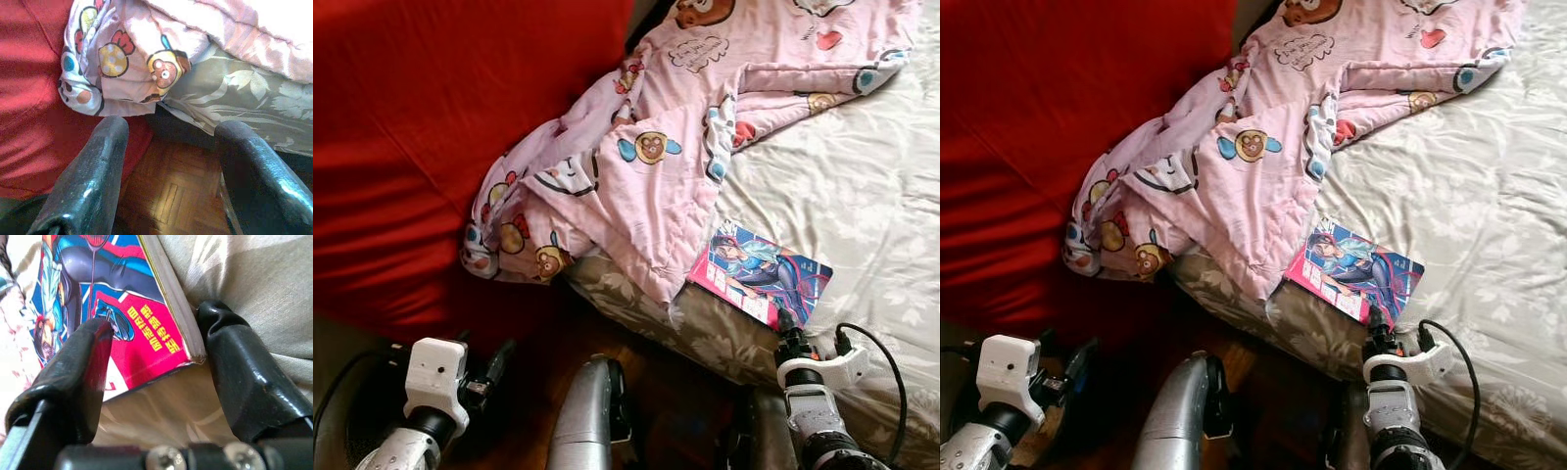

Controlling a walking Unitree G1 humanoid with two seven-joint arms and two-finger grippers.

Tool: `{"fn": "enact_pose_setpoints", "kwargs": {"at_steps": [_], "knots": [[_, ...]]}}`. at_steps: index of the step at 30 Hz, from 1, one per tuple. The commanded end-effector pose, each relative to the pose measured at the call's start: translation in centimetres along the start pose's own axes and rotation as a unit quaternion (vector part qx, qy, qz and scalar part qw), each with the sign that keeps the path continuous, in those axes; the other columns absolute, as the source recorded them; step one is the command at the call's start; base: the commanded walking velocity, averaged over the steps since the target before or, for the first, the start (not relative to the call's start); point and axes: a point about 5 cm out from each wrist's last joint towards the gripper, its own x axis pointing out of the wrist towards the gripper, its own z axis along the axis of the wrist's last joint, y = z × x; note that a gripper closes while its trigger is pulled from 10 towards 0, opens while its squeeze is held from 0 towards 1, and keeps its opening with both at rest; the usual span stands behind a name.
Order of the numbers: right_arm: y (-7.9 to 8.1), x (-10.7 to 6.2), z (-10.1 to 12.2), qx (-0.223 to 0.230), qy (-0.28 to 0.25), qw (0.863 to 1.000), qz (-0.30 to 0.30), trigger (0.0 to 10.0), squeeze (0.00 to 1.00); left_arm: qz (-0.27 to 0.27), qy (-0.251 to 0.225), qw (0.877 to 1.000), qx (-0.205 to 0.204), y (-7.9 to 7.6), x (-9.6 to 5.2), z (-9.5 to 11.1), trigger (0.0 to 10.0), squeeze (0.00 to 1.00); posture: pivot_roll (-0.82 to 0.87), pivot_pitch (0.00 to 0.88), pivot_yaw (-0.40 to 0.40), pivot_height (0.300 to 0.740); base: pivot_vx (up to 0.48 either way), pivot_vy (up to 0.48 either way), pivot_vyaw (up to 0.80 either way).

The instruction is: Clean up the room

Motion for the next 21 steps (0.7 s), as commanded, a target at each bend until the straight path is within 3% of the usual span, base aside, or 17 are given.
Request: {"fn": "enact_pose_setpoints", "kwargs": {"at_steps": [1,12,13,14,21], "knots": [[-0.2,-0.6,-2.8,0.027,0.056,0.998,-0.008,10.0,0.0,0.002,0.018,1.0,0.005,0.3,-0.7,-0.3,10.0,0.0,0.32,0.315,0.177,0.608,0.0,0.0,0.0],[2.7,0.7,-4.0,0.04,0.07,0.996,0.044,10.0,0.0,0.001,0.026,1.0,0.012,0.4,-1.3,-0.2,10.0,0.0,0.32,0.331,0.178,0.608,0.0,0.0,0.0],[2.7,0.7,-3.9,0.039,0.069,0.996,0.046,8.0,0.0,0.001,0.027,1.0,0.012,0.3,-1.3,-0.2,10.0,0.0,0.32,0.331,0.178,0.608,0.0,0.0,0.0],[2.7,0.7,-3.7,0.04,0.064,0.996,0.045,0.0,0.0,0.0,0.027,1.0,0.011,0.2,-1.3,-0.3,10.0,0.0,0.32,0.328,0.176,0.608,0.0,0.0,0.0],[1.8,0.4,-3.2,0.035,0.059,0.997,0.038,0.0,0.0,-0.004,0.031,0.999,0.01,-0.2,-1.3,-0.7,10.0,0.0,0.3,0.315,0.171,0.608,0.0,0.0,0.0]]}}
